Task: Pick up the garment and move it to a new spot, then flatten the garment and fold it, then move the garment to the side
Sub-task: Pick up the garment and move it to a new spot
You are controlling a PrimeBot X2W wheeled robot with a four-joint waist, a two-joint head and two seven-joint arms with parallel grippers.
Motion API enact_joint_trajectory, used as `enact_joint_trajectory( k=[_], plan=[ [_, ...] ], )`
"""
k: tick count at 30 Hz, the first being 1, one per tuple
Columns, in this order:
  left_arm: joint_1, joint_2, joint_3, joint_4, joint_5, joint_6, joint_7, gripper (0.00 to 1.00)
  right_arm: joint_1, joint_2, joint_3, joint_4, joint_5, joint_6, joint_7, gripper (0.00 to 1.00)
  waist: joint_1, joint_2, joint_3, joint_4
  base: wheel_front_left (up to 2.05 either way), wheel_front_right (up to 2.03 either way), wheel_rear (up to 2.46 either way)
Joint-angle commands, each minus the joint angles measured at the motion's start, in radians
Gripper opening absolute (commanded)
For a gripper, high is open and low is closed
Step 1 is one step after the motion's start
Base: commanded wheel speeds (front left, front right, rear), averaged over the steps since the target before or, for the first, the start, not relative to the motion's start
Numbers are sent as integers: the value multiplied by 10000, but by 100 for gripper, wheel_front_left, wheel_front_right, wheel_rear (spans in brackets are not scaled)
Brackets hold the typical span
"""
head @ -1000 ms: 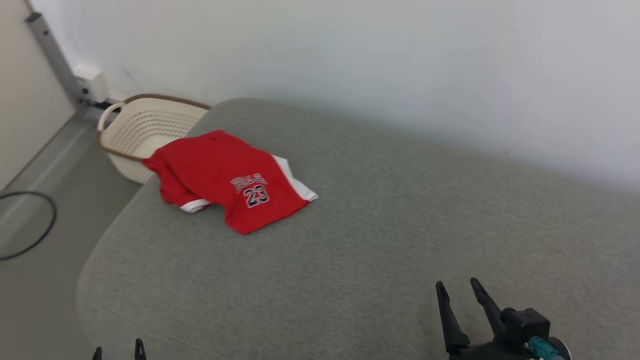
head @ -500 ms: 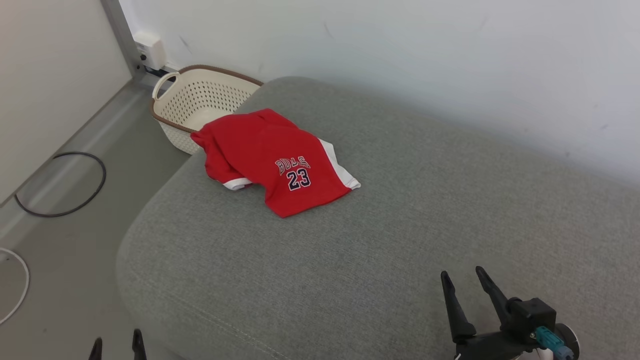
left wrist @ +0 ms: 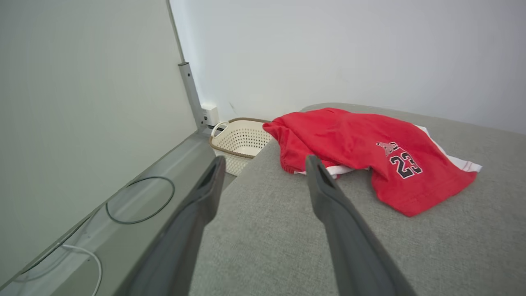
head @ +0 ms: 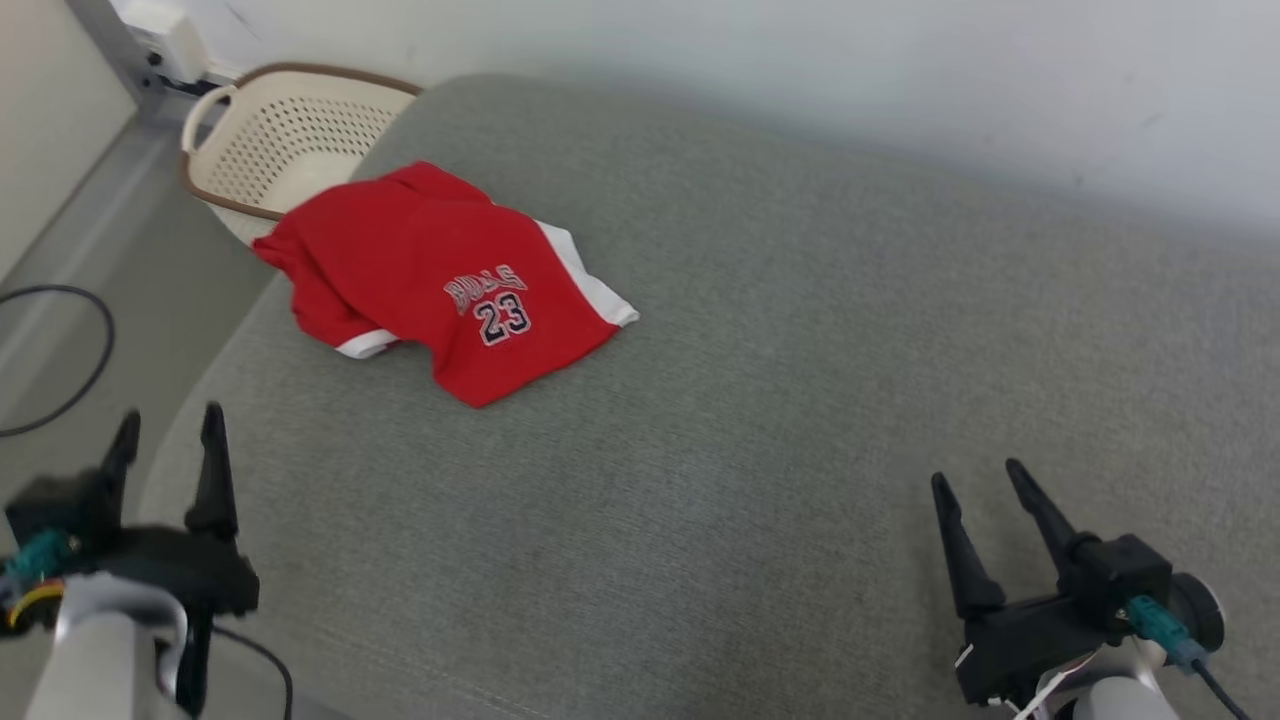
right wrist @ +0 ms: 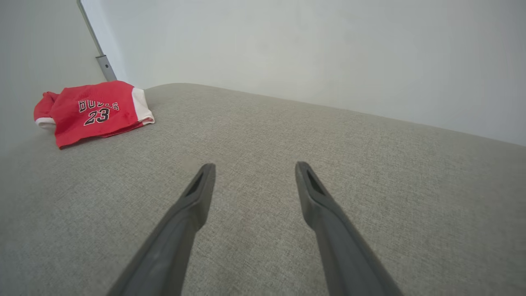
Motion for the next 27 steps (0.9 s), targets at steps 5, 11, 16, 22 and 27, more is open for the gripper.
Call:
enact_joint_trajectory(
  k=[5,11,16,22,27],
  plan=[
    [-1794,493,-494,1278,-31,-405,-10,100,-305,-339,-63,-145,80,0,0,100,-2,-1,1261,-1091,0,0,0],
    [-3401,1009,-1080,2748,-521,-577,322,100,-527,-583,-188,-281,126,0,-1,100,-2,-1,1824,-1634,0,0,0],
    [-4210,1426,-1928,3449,-1359,-589,664,100,-705,-699,-210,-378,174,0,1,100,-2,-1,2167,-2028,0,0,0],
    [-4688,1883,-2094,4367,-2107,-593,989,100,-926,-708,-254,-487,200,0,1,100,-2,-1,2572,-2457,0,0,0],
    [-4744,1942,-1928,5163,-2294,-364,964,100,-878,-758,-442,-496,203,0,5,100,-2,-1,2819,-2715,0,0,0]
  ],
)
